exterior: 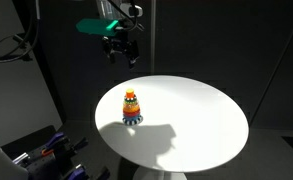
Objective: Put the black and white ring on the table
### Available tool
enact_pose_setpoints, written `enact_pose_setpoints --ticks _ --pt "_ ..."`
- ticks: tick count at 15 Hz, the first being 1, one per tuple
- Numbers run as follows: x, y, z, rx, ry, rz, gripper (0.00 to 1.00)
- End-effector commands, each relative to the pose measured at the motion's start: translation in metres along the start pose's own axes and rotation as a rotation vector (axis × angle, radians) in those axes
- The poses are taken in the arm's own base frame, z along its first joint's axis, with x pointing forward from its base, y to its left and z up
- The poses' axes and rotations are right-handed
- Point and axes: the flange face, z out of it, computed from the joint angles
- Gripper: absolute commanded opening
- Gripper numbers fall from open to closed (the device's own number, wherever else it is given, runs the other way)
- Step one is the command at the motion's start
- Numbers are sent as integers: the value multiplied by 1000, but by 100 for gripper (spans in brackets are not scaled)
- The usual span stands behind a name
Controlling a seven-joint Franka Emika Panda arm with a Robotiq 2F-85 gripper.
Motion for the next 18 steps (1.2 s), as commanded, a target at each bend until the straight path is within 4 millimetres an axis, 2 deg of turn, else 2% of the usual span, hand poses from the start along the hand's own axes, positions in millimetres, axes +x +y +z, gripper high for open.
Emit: enact_pose_setpoints --ticks 1,11,18 --pt "3 -1 1 -6 11 8 100" --pt "22 -16 21 -29 -6 20 100" --pt "30 -11 48 -33 -32 28 100"
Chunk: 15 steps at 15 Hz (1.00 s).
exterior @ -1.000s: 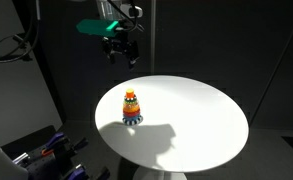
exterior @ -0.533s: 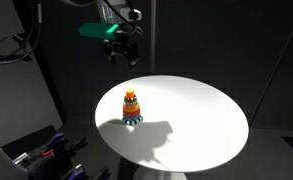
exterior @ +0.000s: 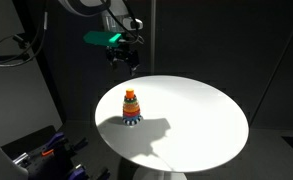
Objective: Put the black and white ring on the table
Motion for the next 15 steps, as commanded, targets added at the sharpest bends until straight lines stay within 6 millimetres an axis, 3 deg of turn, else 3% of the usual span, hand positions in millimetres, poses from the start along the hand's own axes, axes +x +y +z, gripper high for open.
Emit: enact_pose_setpoints --ticks 1,15 --pt "10 6 9 -16 -1 24 100" --pt "31 -7 66 -105 -77 37 100"
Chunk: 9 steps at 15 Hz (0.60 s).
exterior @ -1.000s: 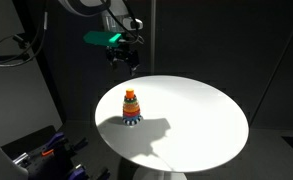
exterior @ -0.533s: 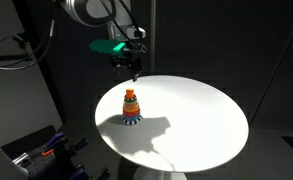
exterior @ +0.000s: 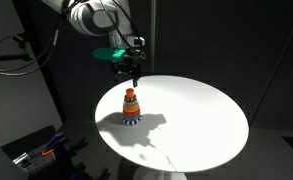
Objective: Put the black and white ring on the table
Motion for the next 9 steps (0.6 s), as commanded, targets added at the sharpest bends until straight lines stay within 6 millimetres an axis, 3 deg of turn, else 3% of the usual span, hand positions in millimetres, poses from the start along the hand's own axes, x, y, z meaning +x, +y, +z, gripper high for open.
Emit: enact_pose_setpoints --ticks 1,2,9 --pt "10 -1 3 -31 -4 26 100" --pt "3 -3 5 -7 -8 7 100" --pt "3 -4 9 -6 -15 7 100"
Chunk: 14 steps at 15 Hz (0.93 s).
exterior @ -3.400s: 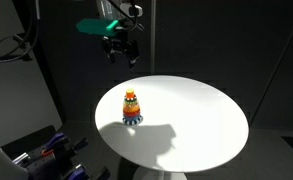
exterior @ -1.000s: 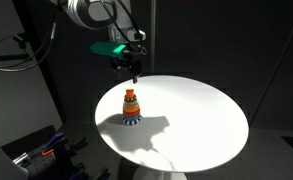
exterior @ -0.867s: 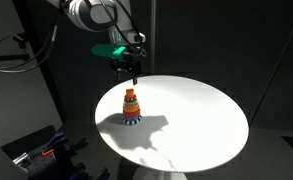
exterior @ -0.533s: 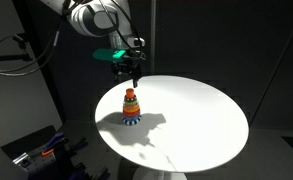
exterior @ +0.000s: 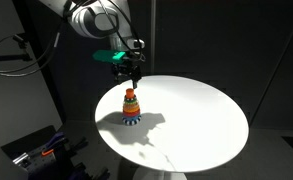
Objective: Put the black and white ring on the table
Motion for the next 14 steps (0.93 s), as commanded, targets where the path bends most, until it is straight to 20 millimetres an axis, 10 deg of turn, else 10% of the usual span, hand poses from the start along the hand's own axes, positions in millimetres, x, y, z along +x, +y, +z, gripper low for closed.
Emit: enact_pose_setpoints --ticks 1,14 --pt "2 0 1 -4 -3 0 100" --pt "27 -10 23 -15 21 -23 100"
